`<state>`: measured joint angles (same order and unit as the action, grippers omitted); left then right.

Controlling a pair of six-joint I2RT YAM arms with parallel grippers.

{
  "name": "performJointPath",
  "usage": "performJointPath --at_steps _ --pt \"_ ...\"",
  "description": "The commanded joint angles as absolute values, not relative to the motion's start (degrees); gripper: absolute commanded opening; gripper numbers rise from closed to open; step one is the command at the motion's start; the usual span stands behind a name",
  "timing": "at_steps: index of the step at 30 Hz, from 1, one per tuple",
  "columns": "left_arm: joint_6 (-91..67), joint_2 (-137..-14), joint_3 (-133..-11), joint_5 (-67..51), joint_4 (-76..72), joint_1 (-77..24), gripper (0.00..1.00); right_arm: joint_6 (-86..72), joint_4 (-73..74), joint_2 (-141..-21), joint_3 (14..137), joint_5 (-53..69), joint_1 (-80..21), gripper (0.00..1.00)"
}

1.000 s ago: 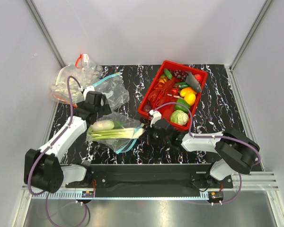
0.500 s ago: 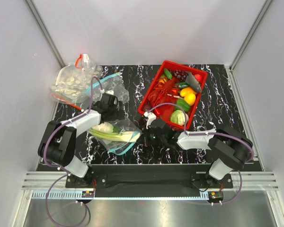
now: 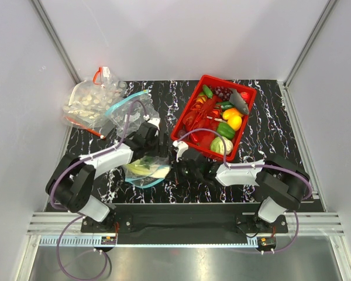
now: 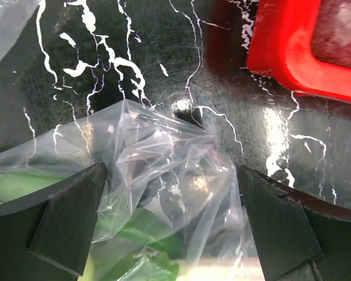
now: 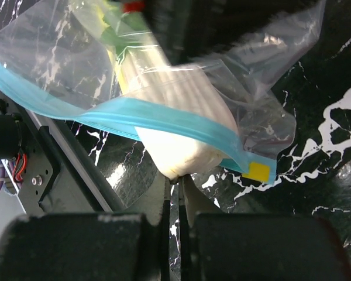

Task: Place the food in the zip-top bag and seal the zipper
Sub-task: Adjust the fake vegetable in the zipper food storage bag.

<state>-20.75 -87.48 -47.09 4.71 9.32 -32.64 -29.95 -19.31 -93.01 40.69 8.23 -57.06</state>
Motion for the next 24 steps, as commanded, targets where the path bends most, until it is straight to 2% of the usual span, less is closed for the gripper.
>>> performJointPath --at_steps 1,9,14,24 --pt "-19.7 -82.1 -47.7 4.7 9.7 -33.7 0.99 -32.0 -21.0 -92.0 41.8 5.0 -57.6 0.0" --pt "-20.7 -67.5 -51.6 19.2 23.8 -37.7 0.99 -37.8 -23.0 -89.3 35.8 -2.8 -58.7 0.0" --pt "-24.3 -64.1 -54.7 26.8 35.7 -45.3 0.99 -37.8 -22.5 -88.7 36.2 -4.3 -58.7 0.0" --pt "-22.8 -63.1 -52.7 22.8 39.5 -62.0 0.99 -37.7 -21.1 -85.7 36.6 -6.9 -58.6 0.0"
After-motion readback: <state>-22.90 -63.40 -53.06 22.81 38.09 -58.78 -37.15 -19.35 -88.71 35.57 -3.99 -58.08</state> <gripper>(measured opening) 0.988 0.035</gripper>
